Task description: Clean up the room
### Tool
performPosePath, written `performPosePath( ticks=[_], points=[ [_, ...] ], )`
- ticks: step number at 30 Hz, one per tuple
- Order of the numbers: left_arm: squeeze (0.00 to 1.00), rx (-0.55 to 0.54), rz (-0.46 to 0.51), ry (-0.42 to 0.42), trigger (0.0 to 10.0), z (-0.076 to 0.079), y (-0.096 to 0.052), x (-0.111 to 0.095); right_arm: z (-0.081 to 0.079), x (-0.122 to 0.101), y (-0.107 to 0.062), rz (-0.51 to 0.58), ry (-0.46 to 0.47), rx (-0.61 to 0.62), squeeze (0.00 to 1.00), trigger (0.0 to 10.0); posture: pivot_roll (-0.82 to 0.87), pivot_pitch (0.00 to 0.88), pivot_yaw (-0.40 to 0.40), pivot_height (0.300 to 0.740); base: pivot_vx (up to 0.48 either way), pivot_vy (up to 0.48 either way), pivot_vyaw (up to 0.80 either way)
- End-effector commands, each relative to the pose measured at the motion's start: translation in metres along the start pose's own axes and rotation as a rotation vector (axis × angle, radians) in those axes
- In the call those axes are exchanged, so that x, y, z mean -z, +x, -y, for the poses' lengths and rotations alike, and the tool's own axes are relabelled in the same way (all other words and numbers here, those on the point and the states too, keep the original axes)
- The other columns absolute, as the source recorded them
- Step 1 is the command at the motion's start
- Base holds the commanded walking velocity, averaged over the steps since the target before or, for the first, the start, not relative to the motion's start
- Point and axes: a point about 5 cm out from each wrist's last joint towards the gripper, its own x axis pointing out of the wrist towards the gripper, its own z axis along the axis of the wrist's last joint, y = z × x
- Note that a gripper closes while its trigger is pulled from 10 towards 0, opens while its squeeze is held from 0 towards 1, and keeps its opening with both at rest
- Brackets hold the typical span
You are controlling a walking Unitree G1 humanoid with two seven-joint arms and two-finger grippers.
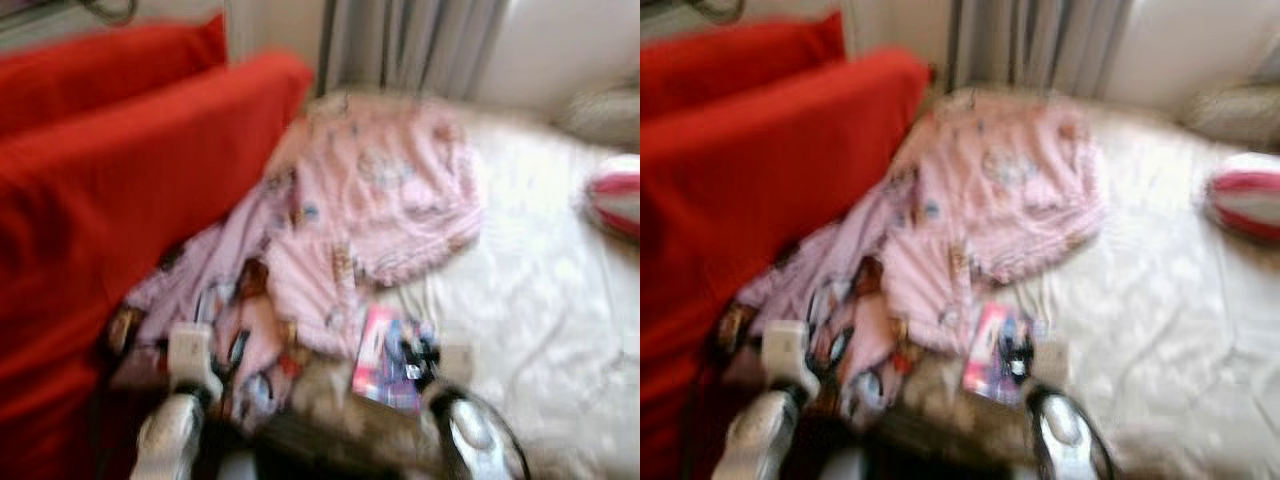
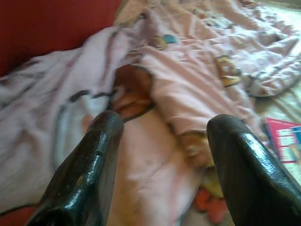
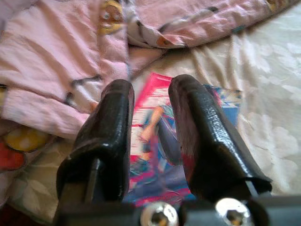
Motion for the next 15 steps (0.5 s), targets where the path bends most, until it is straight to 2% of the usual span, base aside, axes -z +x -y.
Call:
performPosePath(
  ticks=[1, 9, 12, 15],
  points=[
    [0.0, 0.026, -0.005, -0.004, 10.0, 0.007, -0.001, 0.001, 0.007, 0.003, -0.004, -0.022, 0.0, -0.006, 0.0, 10.0, 0.05, 0.062, -0.069, 0.631, 0.0, 0.0, 0.0],
    [0.0, 0.038, 0.001, -0.003, 10.0, 0.011, 0.002, -0.001, 0.006, 0.004, 0.002, -0.058, -0.012, -0.022, 0.0, 10.0, 0.06, 0.095, -0.065, 0.631, 0.0, 0.0, 0.0],
    [0.0, 0.042, 0.007, -0.002, 10.0, 0.011, 0.008, -0.005, 0.006, 0.003, 0.008, -0.096, 0.028, 0.019, 0.0, 10.0, 0.07, 0.119, -0.058, 0.631, 0.0, 0.0, 0.0],
    [0.0, 0.036, 0.007, 0.004, 10.0, 0.008, 0.011, -0.006, 0.003, 0.007, 0.011, -0.134, 0.017, 0.05, 0.0, 10.0, 0.09, 0.145, -0.055, 0.631, 0.0, 0.0, 0.0]
  ],
)
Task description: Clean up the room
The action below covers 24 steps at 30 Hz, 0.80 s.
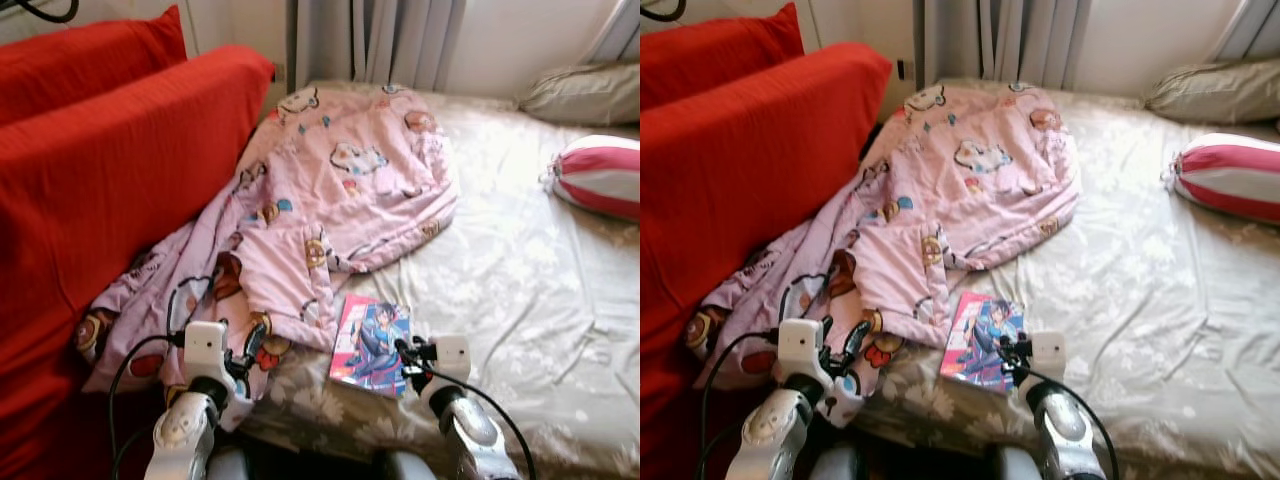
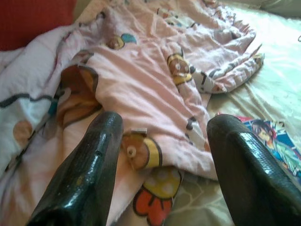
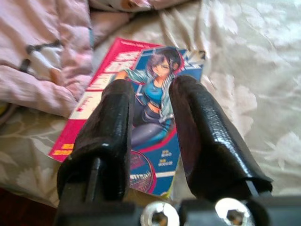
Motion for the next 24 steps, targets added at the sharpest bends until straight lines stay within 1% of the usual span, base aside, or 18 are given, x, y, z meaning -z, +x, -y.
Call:
performPosePath(
  ticks=[1, 3, 4, 6, 8, 10, 12, 13, 14, 16, 21, 23, 24],
  points=[
    [0.0, -0.005, -0.023, 0.008, 10.0, -0.003, 0.0, 0.003, 0.0, 0.007, -0.001, -0.039, 0.01, 0.027, 0.0, 10.0, 0.09, 0.145, -0.055, 0.631, 0.0, 0.0, 0.0],
    [0.0, -0.01, -0.023, 0.011, 10.0, -0.005, -0.001, 0.002, -0.001, 0.008, -0.001, -0.044, 0.012, 0.04, 0.0, 10.0, 0.1, 0.155, -0.053, 0.631, 0.0, 0.0, 0.0],
    [0.0, -0.008, -0.025, 0.03, 10.0, -0.008, -0.002, 0.002, 0.001, 0.01, -0.002, -0.05, 0.009, 0.07, 0.0, 10.0, 0.11, 0.171, -0.049, 0.631, 0.0, 0.0, 0.0],
    [0.0, -0.013, -0.034, 0.063, 10.0, -0.013, -0.004, 0.002, 0.002, 0.01, -0.002, -0.048, 0.016, 0.089, 0.0, 10.0, 0.11, 0.191, -0.042, 0.631, 0.0, 0.0, 0.0],
    [0.0, -0.015, -0.037, 0.077, 10.0, -0.015, -0.005, 0.002, 0.003, 0.01, -0.002, -0.049, 0.016, 0.093, 0.0, 10.0, 0.11, 0.191, -0.042, 0.631, 0.0, 0.0, 0.0],
    [0.0, -0.049, -0.041, 0.136, 10.0, -0.032, -0.011, -0.001, 0.005, 0.011, -0.002, -0.055, 0.02, 0.113, 0.0, 10.0, 0.11, 0.214, -0.036, 0.631, 0.0, 0.0, 0.0],
    [0.0, -0.066, -0.037, 0.137, 10.0, -0.037, -0.013, -0.003, 0.006, 0.011, -0.003, -0.053, 0.026, 0.125, 0.0, 10.0, 0.12, 0.225, -0.033, 0.631, 0.0, 0.0, 0.0],
    [0.0, -0.087, -0.032, 0.137, 10.0, -0.043, -0.016, -0.005, 0.006, 0.013, -0.004, -0.053, 0.028, 0.134, 0.0, 10.0, 0.13, 0.237, -0.03, 0.631, 0.0, 0.0, 0.0],
    [0.0, -0.087, -0.032, 0.137, 10.0, -0.043, -0.016, -0.005, 0.006, 0.013, -0.004, -0.053, 0.028, 0.134, 0.0, 10.0, 0.13, 0.237, -0.03, 0.631, 0.0, 0.0, 0.0],
    [0.0, -0.1, -0.03, 0.134, 10.0, -0.046, -0.021, -0.006, 0.005, 0.015, -0.005, -0.054, 0.017, 0.126, 0.0, 10.0, 0.14, 0.255, -0.026, 0.631, 0.0, 0.0, 0.0],
    [0.0, -0.083, -0.043, 0.141, 10.0, -0.043, -0.031, -0.004, 0.003, 0.014, -0.004, -0.054, 0.01, 0.138, 0.0, 10.0, 0.16, 0.286, -0.023, 0.631, 0.0, 0.0, 0.0],
    [0.0, -0.086, -0.048, 0.138, 10.0, -0.042, -0.034, -0.002, 0.004, 0.014, -0.002, -0.069, 0.019, 0.15, 0.0, 10.0, 0.16, 0.294, -0.022, 0.631, 0.0, 0.0, 0.0],
    [0.0, -0.088, -0.052, 0.138, 10.0, -0.041, -0.036, -0.001, 0.004, 0.012, -0.001, -0.06, 0.022, 0.154, 0.0, 10.0, 0.16, 0.298, -0.021, 0.621, 0.0, 0.0, 0.0]
  ],
)
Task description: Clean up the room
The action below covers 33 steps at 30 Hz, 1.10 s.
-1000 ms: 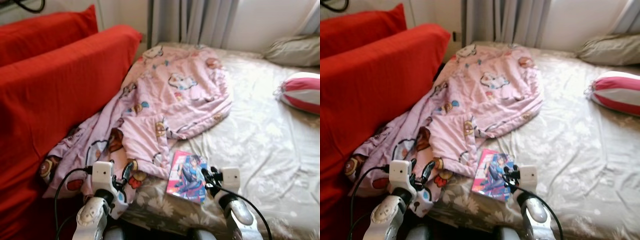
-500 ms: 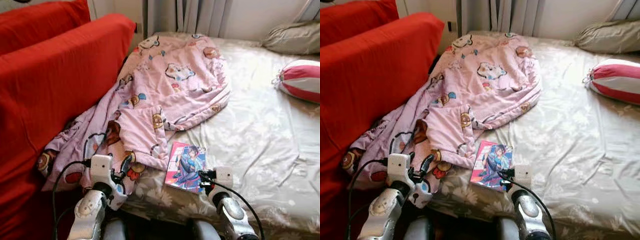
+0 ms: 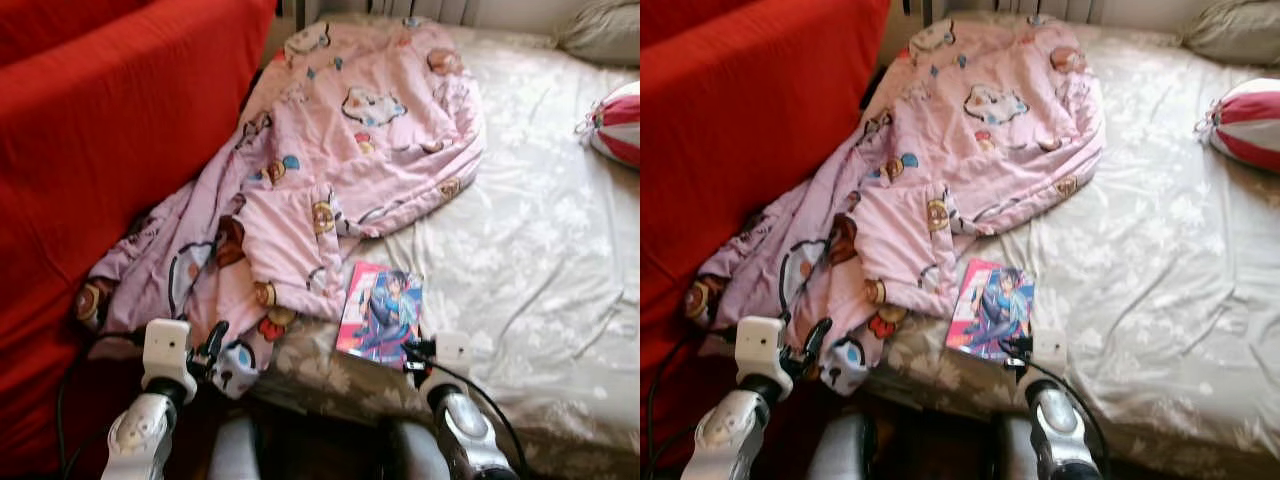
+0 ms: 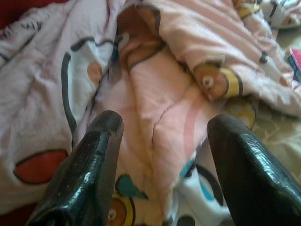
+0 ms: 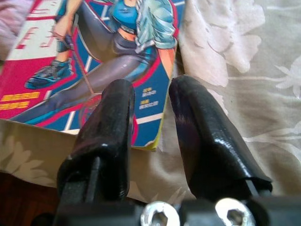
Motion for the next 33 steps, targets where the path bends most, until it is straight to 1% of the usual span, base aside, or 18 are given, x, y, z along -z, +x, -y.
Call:
performPosePath(
  ticks=[1, 2, 4, 9, 12, 13, 14, 15, 16, 19, 20, 21, 25, 33],
  points=[
    [0.0, 0.002, -0.022, -0.009, 10.0, 0.002, -0.006, 0.004, 0.001, 0.003, -0.001, -0.002, 0.009, 0.015, 0.0, 10.0, 0.16, 0.304, -0.02, 0.611, 0.0, 0.0, 0.0],
    [0.0, 0.002, -0.022, -0.009, 10.0, 0.002, -0.006, 0.004, 0.001, 0.003, -0.001, -0.002, 0.009, 0.015, 0.0, 10.0, 0.16, 0.304, -0.02, 0.611, 0.0, 0.0, 0.0],
    [0.0, 0.002, -0.024, -0.011, 10.0, 0.003, -0.007, 0.005, 0.0, -0.001, -0.001, 0.032, 0.032, 0.005, 0.0, 10.0, 0.16, 0.305, -0.019, 0.611, 0.0, 0.0, 0.0],
    [0.0, 0.008, -0.033, -0.012, 10.0, 0.005, -0.009, 0.004, -0.002, -0.003, 0.001, 0.035, 0.044, 0.009, 0.0, 10.0, 0.17, 0.312, -0.012, 0.611, 0.0, 0.0, 0.0],
    [0.0, 0.009, -0.037, -0.01, 10.0, 0.005, -0.009, 0.003, -0.004, -0.005, 0.002, 0.038, 0.087, 0.008, 0.0, 10.0, 0.18, 0.313, -0.01, 0.611, 0.0, 0.0, 0.0],
    [0.0, 0.009, -0.038, -0.008, 10.0, 0.005, -0.01, 0.003, -0.004, -0.005, 0.002, 0.036, 0.125, 0.013, 0.0, 10.0, 0.18, 0.315, -0.005, 0.611, 0.0, 0.0, 0.0],
    [0.0, 0.007, -0.04, -0.006, 10.0, 0.004, -0.011, 0.003, -0.004, -0.004, 0.003, 0.036, 0.197, 0.015, 0.0, 10.0, 0.19, 0.316, -0.004, 0.611, 0.0, 0.0, 0.0],
    [0.0, 0.007, -0.04, -0.006, 10.0, 0.004, -0.011, 0.003, -0.004, -0.004, 0.003, 0.036, 0.197, 0.015, 0.0, 10.0, 0.19, 0.316, -0.004, 0.611, 0.0, 0.0, 0.0],
    [0.0, 0.006, -0.041, -0.005, 10.0, 0.004, -0.012, 0.003, -0.003, -0.004, 0.003, 0.035, 0.213, 0.023, 1.0, 10.0, 0.2, 0.319, 0.0, 0.611, 0.0, 0.0, 0.0],
    [0.0, 0.003, -0.045, -0.002, 10.0, 0.003, -0.016, 0.003, -0.002, -0.003, 0.002, 0.026, 0.228, 0.029, 1.0, 10.0, 0.2, 0.327, 0.005, 0.611, 0.0, 0.0, 0.0],
    [0.0, 0.002, -0.05, 0.001, 10.0, 0.002, -0.017, 0.003, -0.002, -0.002, 0.002, 0.02, 0.221, 0.028, 0.57, 10.0, 0.2, 0.33, 0.006, 0.611, 0.0, 0.0, 0.0],
    [0.0, 0.001, -0.052, 0.002, 10.0, 0.002, -0.018, 0.003, -0.001, -0.002, 0.002, 0.018, 0.217, 0.031, 0.0, 10.0, 0.21, 0.336, 0.008, 0.611, 0.0, 0.0, 0.0],
    [0.0, 0.001, -0.057, 0.003, 10.0, 0.001, -0.021, 0.003, 0.004, -0.004, 0.002, 0.04, 0.236, 0.059, 0.0, 10.0, 0.22, 0.339, 0.011, 0.611, 0.0, 0.0, 0.0],
    [0.0, 0.012, -0.074, 0.025, 10.0, -0.002, -0.025, 0.003, 0.01, -0.013, 0.005, 0.071, 0.288, 0.073, 0.0, 10.0, 0.22, 0.35, 0.021, 0.611, 0.0, 0.0, 0.0]
  ],
)
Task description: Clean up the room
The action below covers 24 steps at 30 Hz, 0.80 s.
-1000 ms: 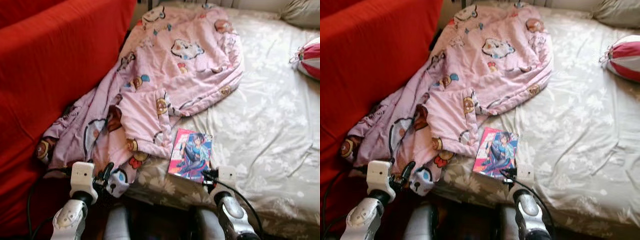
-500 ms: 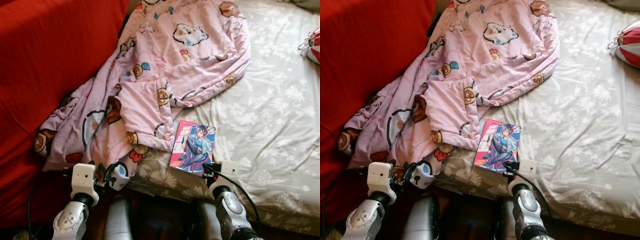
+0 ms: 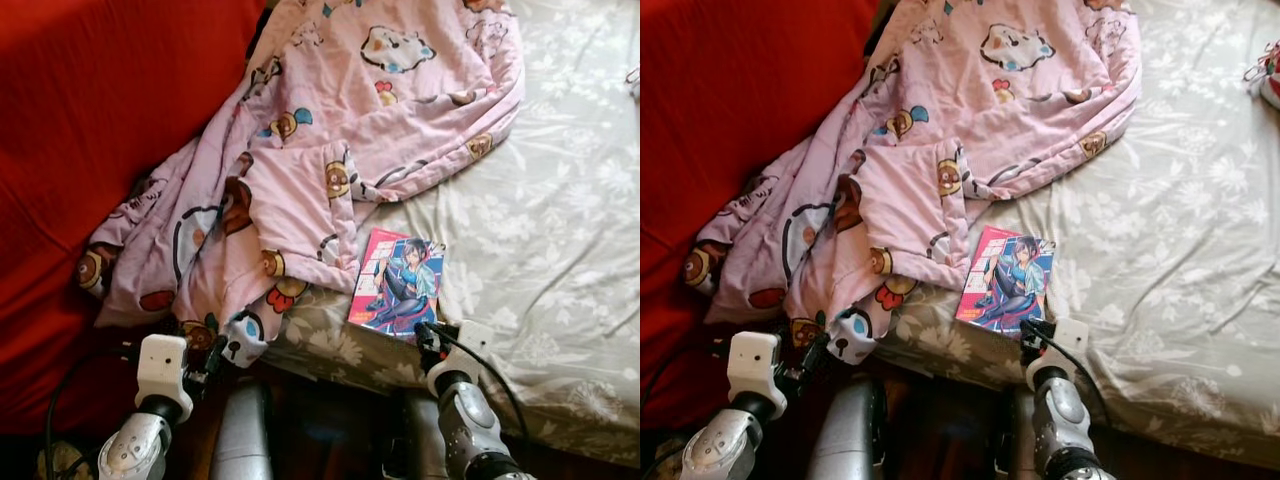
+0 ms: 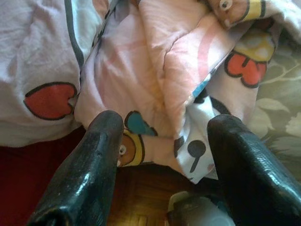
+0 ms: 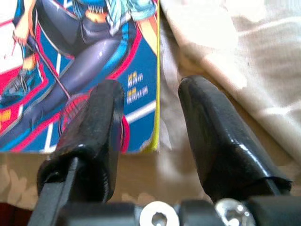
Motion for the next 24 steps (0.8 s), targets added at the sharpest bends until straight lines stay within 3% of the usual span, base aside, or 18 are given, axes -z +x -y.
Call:
performPosePath(
  ticks=[1, 2, 5, 6, 7, 8, 17, 18, 19, 20, 22, 23, 24],
  points=[
    [0.0, 0.0, -0.033, 0.007, 10.0, -0.003, -0.007, 0.005, 0.005, 0.01, -0.005, -0.033, 0.033, 0.027, 0.0, 10.0, 0.22, 0.35, 0.023, 0.611, 0.0, 0.0, 0.0],
    [0.0, 0.0, -0.034, 0.008, 10.0, -0.003, -0.007, 0.005, 0.005, 0.01, -0.005, -0.029, 0.04, 0.021, 1.0, 10.0, 0.22, 0.349, 0.024, 0.611, 0.0, 0.0, 0.0],
    [0.0, 0.004, -0.037, 0.011, 10.0, -0.002, -0.008, 0.005, 0.004, 0.011, -0.005, -0.031, 0.056, 0.008, 1.0, 10.0, 0.22, 0.351, 0.027, 0.611, 0.0, 0.0, 0.0],
    [0.0, 0.006, -0.037, 0.011, 10.0, -0.002, -0.008, 0.004, 0.003, 0.011, -0.005, -0.034, 0.06, -0.005, 0.95, 10.0, 0.22, 0.353, 0.029, 0.611, 0.0, 0.0, 0.0],
    [0.0, 0.007, -0.038, 0.011, 10.0, -0.001, -0.009, 0.004, 0.002, 0.012, -0.005, -0.038, 0.064, -0.015, 0.63, 10.0, 0.22, 0.353, 0.029, 0.611, 0.0, 0.0, 0.0],
    [0.0, 0.013, -0.04, 0.013, 10.0, 0.0, -0.01, 0.004, 0.003, 0.013, -0.006, -0.038, 0.066, -0.02, 0.0, 10.0, 0.23, 0.359, 0.028, 0.611, 0.0, 0.0, 0.0],
    [0.0, 0.024, -0.051, 0.022, 10.0, 0.0, -0.014, 0.005, 0.009, 0.008, -0.006, -0.013, 0.099, -0.01, 0.0, 10.0, 0.23, 0.371, 0.035, 0.611, 0.0, 0.0, 0.0],
    [0.0, 0.027, -0.054, 0.024, 10.0, 0.0, -0.014, 0.005, 0.009, 0.007, -0.006, -0.007, 0.103, -0.01, 0.45, 10.0, 0.23, 0.373, 0.036, 0.611, 0.0, 0.0, 0.0],
    [0.0, 0.028, -0.054, 0.025, 10.0, -0.001, -0.015, 0.005, 0.009, 0.007, -0.005, -0.004, 0.104, -0.009, 0.45, 10.0, 0.23, 0.373, 0.036, 0.611, 0.0, 0.0, 0.0],
    [0.0, 0.029, -0.056, 0.026, 10.0, -0.001, -0.015, 0.005, 0.009, 0.006, -0.005, -0.003, 0.105, -0.009, 0.53, 10.0, 0.23, 0.375, 0.039, 0.611, 0.0, 0.0, 0.0],
    [0.0, 0.03, -0.058, 0.028, 10.0, -0.001, -0.016, 0.005, 0.01, 0.006, -0.005, -0.004, 0.117, -0.003, 0.4, 10.0, 0.23, 0.376, 0.041, 0.611, 0.0, 0.0, 0.0],
    [0.0, 0.034, -0.06, 0.031, 10.0, -0.001, -0.017, 0.004, 0.01, 0.007, -0.005, -0.005, 0.136, -0.001, 0.0, 10.0, 0.23, 0.376, 0.043, 0.611, 0.0, 0.0, 0.0],
    [0.0, 0.036, -0.061, 0.032, 10.0, -0.001, -0.018, 0.004, 0.01, 0.007, -0.005, -0.005, 0.146, -0.007, 0.0, 10.0, 0.23, 0.377, 0.044, 0.611, 0.0, 0.0, 0.0]
  ],
)
